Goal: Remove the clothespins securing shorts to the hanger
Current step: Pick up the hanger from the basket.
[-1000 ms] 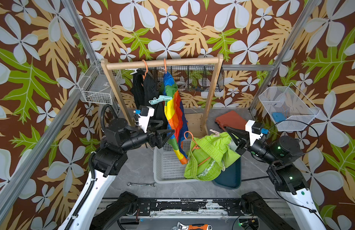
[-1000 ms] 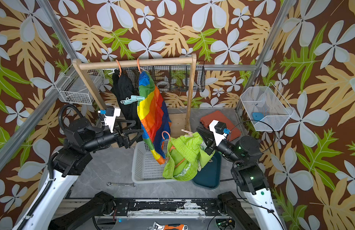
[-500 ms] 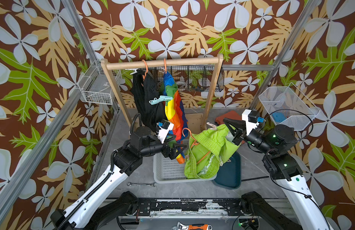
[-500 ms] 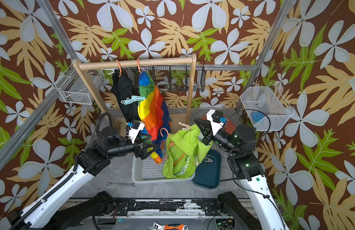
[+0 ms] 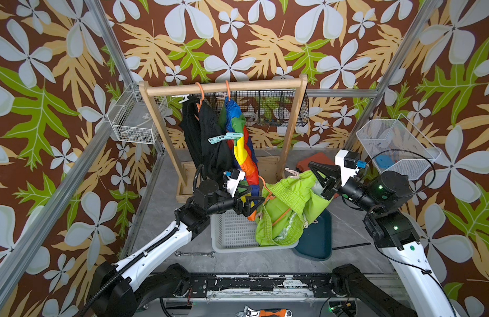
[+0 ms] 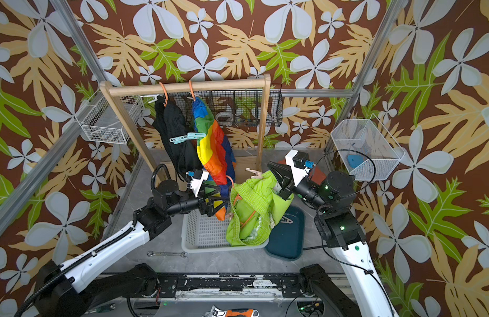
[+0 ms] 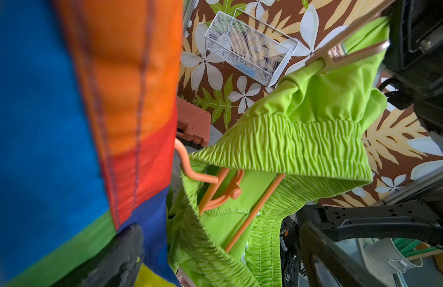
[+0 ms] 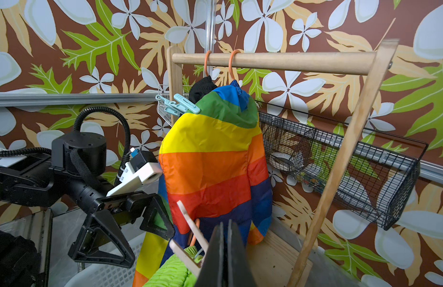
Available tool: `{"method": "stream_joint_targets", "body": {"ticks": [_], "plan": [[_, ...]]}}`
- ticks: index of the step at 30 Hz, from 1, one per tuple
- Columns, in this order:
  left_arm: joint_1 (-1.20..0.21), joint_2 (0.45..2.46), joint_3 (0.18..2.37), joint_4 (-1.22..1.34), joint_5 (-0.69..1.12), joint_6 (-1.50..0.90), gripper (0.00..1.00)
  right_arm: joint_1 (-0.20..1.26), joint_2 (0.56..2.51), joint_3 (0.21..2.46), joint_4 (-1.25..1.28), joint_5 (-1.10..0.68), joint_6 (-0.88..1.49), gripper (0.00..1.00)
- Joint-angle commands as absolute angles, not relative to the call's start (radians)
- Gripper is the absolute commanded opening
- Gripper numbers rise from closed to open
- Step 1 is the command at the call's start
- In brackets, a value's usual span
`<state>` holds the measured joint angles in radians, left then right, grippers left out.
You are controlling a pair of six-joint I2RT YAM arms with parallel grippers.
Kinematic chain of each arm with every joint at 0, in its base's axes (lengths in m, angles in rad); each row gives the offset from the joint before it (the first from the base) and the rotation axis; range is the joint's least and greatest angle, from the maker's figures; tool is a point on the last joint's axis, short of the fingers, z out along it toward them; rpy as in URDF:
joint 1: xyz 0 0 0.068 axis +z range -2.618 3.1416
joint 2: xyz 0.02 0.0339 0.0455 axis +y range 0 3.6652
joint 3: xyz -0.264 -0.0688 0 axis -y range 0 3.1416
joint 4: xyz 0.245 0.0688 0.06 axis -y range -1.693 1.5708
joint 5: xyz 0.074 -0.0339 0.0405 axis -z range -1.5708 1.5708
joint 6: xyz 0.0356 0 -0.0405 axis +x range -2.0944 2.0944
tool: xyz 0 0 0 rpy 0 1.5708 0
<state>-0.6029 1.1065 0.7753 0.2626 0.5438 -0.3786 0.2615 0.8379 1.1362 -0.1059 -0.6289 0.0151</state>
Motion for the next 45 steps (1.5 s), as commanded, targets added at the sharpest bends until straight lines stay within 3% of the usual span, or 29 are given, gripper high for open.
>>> {"method": "stream_joint_targets", "body": {"ticks": [1,19,29,45], "plan": [[-0.608,1.109,0.772,0.405,0.585,-0.435,1.00,0.261,0.838,1.156,-0.073,-0.624,0.009,0.00],[-0.677,1.231,0.759,0.557,0.533,-0.454,1.00,0.260,0.808,1.209,-0.132,-0.618,-0.005,0.00],[-0.682,1.348,0.774,0.777,0.643,-0.541,0.99,0.260,0.800,1.189,-0.097,-0.632,0.021,0.00],[-0.704,1.403,0.749,0.859,0.691,-0.532,0.82,0.262,0.825,1.179,-0.027,-0.666,0.067,0.00]]}}
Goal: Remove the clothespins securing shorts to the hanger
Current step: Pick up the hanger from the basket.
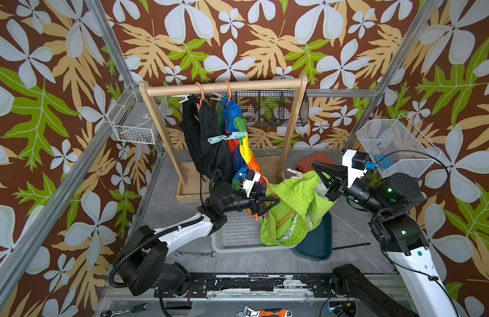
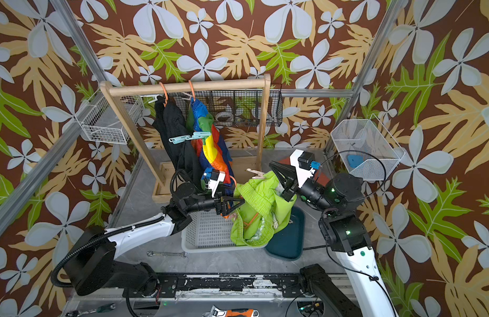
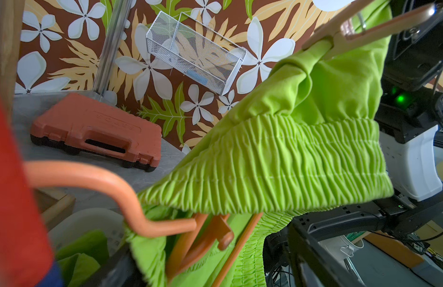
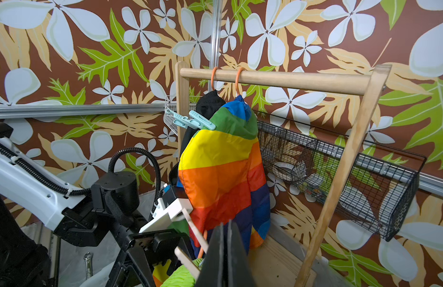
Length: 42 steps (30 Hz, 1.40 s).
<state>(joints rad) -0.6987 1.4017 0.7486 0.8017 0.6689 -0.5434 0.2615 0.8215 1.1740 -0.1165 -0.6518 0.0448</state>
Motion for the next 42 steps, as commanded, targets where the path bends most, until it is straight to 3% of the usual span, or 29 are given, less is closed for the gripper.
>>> {"method": "stream_joint_targets", "body": {"ticks": [1,6,9,11,13,14,15,16,31,35,39,42], "plan": [[-0.704,1.405,0.749,0.860,0.693,-0.530,0.81,0.261,0.827,1.180,-0.020,-0.669,0.072,0.00],[-0.713,1.414,0.750,0.885,0.708,-0.536,0.74,0.260,0.828,1.174,0.025,-0.696,0.109,0.00],[-0.715,1.414,0.752,0.898,0.716,-0.538,0.64,0.260,0.831,1.169,0.036,-0.701,0.121,0.00],[-0.715,1.412,0.755,0.898,0.715,-0.538,0.47,0.261,0.829,1.161,0.047,-0.707,0.128,0.00],[-0.715,1.409,0.759,0.886,0.713,-0.529,0.36,0.260,0.828,1.154,0.054,-0.706,0.132,0.00],[-0.715,1.404,0.762,0.876,0.711,-0.526,0.26,0.260,0.828,1.150,0.053,-0.706,0.132,0.00],[-0.715,1.400,0.764,0.860,0.704,-0.517,0.03,0.261,0.829,1.147,0.054,-0.706,0.132,0.00],[-0.715,1.394,0.767,0.842,0.700,-0.506,0.00,0.261,0.829,1.145,0.053,-0.707,0.132,0.00],[-0.715,1.178,0.835,0.469,0.516,-0.306,0.00,0.260,0.841,1.094,0.048,-0.682,0.119,0.00],[-0.715,1.095,0.922,0.237,0.380,-0.202,0.00,0.260,0.842,1.046,0.048,-0.630,0.106,0.19],[-0.714,1.018,0.999,0.051,0.229,-0.119,0.00,0.261,0.851,0.994,0.039,-0.590,0.097,0.27],[-0.713,0.984,1.044,-0.055,0.121,-0.070,0.00,0.260,0.862,0.951,0.055,-0.585,0.106,0.42]]}}
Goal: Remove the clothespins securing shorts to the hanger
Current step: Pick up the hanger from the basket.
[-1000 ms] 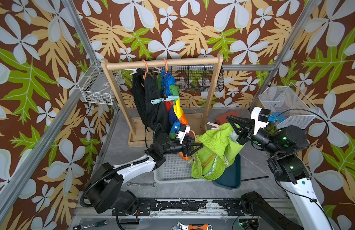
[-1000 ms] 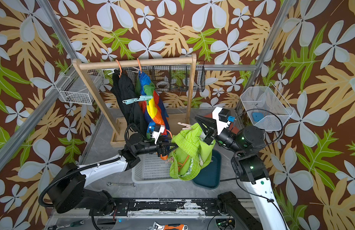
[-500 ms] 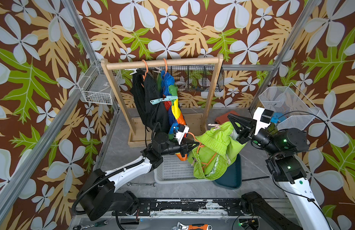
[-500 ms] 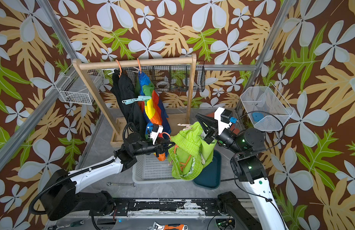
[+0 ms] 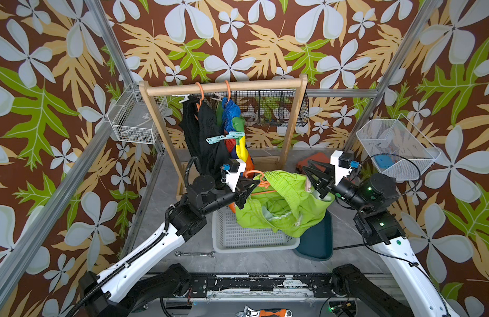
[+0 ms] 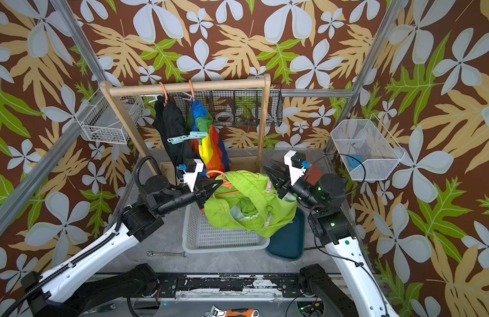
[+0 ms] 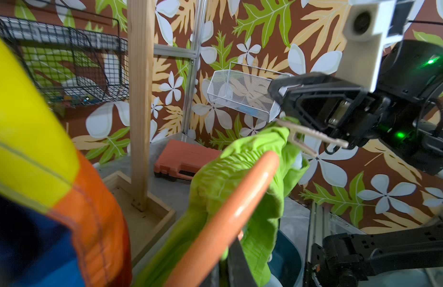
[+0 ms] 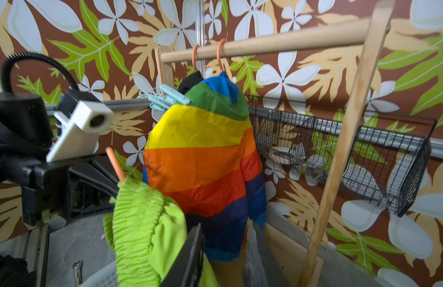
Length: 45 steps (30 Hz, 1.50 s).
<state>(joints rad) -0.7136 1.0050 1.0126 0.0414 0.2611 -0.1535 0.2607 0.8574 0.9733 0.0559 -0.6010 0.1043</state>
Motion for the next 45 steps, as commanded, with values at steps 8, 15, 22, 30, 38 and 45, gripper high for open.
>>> {"method": "stream_joint_targets", "body": {"ticks": [8,15,22,30,38,45], "plan": [[-0.693,0.966,1.054,-0.150,0.000,-0.007,0.00,0.261,0.835,0.951,-0.008,-0.523,0.070,0.69],[-0.684,1.043,1.073,-0.155,0.003,-0.024,0.00,0.297,0.664,0.939,-0.095,-0.302,0.026,0.71],[-0.621,1.188,1.242,-0.253,0.107,-0.021,0.00,0.337,0.631,0.972,-0.223,-0.180,-0.073,0.70],[-0.521,1.242,1.230,-0.203,0.252,-0.022,0.00,0.549,0.781,1.081,-0.342,0.047,-0.289,0.66],[-0.403,1.204,1.151,-0.127,0.360,-0.071,0.00,0.754,0.983,1.244,-0.424,0.205,-0.502,0.69],[-0.351,1.218,1.120,-0.095,0.422,-0.106,0.00,1.018,1.069,1.246,-0.465,0.596,-0.656,0.69]]}}
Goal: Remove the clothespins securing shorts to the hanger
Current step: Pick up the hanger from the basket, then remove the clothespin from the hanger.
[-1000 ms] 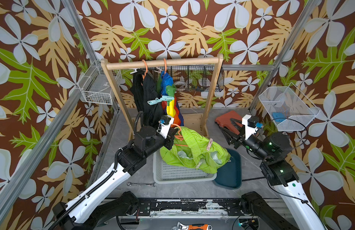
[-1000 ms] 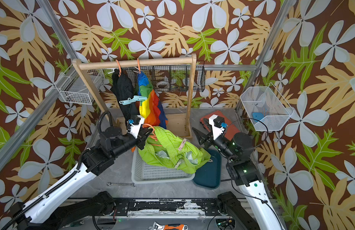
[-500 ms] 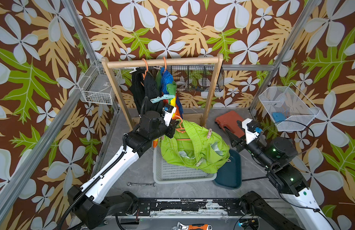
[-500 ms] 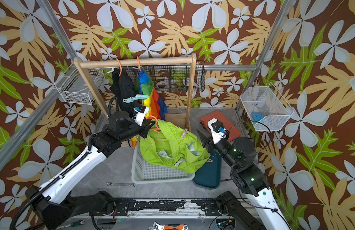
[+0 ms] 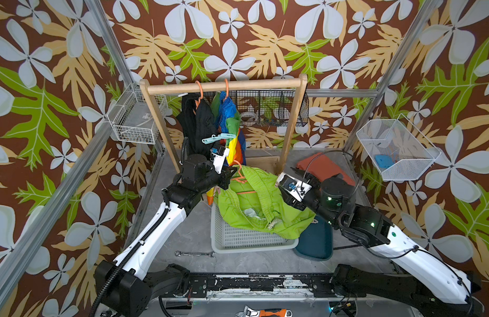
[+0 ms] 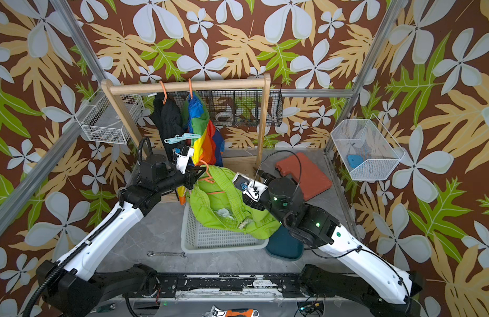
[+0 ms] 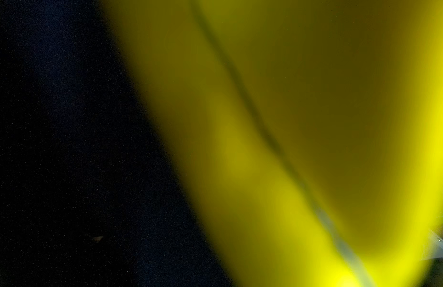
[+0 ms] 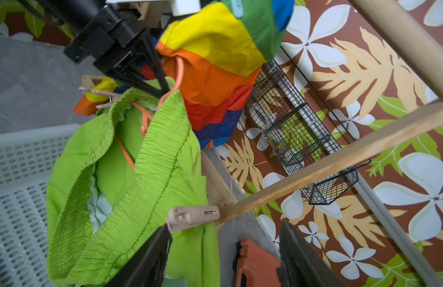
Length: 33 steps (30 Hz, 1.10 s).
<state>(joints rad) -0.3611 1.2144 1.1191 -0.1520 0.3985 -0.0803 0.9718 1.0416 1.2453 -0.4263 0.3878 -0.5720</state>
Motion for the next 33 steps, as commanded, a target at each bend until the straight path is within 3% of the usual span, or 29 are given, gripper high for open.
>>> {"method": "stream_joint_targets", "body": {"ticks": [1,8,33], "plan": [[-0.348,1.215,1.118,-0.094,0.423,-0.107,0.00,1.046,1.082,1.241,-0.461,0.647,-0.675,0.69],[-0.347,1.214,1.109,-0.091,0.426,-0.109,0.00,1.072,1.043,1.200,-0.399,0.712,-0.738,0.70],[-0.346,1.207,1.112,-0.098,0.442,-0.106,0.00,1.056,1.170,1.294,-0.537,0.561,-0.652,0.67]]}}
